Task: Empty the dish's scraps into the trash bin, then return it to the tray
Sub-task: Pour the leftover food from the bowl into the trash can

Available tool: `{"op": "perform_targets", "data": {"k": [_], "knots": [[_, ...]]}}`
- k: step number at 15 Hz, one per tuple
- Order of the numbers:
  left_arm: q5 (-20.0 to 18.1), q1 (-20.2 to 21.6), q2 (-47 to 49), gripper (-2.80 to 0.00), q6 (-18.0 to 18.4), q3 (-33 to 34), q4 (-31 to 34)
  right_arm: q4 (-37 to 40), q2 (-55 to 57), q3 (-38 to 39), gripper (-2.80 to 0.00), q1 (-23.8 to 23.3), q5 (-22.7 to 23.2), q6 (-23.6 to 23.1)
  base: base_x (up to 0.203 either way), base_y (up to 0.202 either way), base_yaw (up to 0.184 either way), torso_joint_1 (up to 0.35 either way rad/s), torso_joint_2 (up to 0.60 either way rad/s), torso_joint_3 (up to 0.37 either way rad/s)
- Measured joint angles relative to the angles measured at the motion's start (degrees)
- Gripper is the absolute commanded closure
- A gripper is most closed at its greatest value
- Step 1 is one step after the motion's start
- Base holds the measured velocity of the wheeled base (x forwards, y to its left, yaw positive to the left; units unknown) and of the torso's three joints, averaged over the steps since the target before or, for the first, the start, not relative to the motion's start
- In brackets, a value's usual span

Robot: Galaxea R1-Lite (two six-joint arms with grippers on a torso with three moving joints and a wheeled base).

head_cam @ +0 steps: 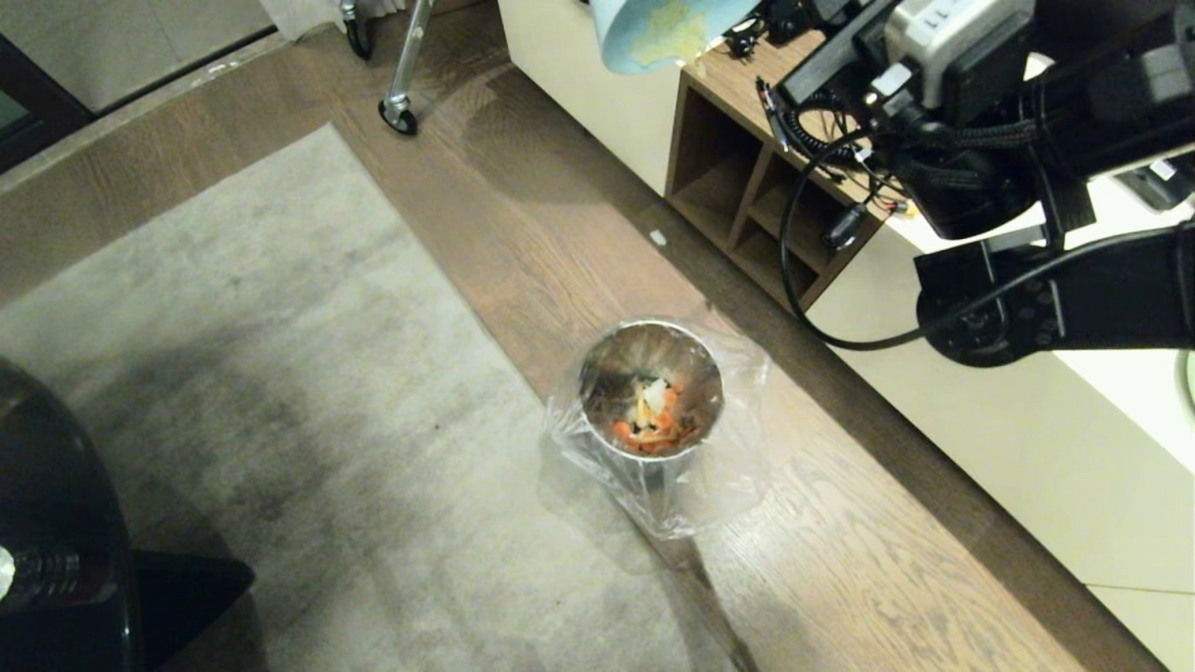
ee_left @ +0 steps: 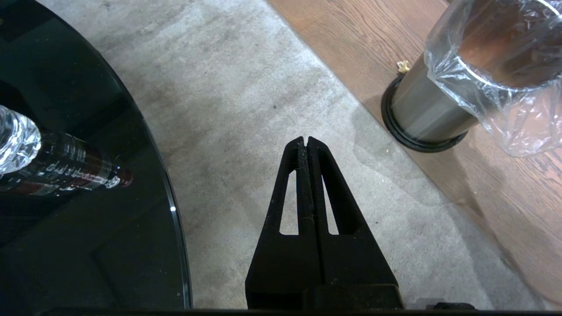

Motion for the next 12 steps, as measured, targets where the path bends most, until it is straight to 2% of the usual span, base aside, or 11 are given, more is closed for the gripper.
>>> {"op": "perform_targets", "data": {"k": [5,12], "knots": [[0.0,0.0,0.0,0.0,0.0,0.0,0.0,-0.3,0.6,-2.2,0.0,-1.1,0.9,-0.7,0.0,0.0,0.0,0.0,0.0,0.0],[0.0,0.0,0.0,0.0,0.0,0.0,0.0,-0.2,-0.2,-3.5,0.0,0.4,1.5,-1.2,0.0,0.0,0.0,0.0,0.0,0.0]]}}
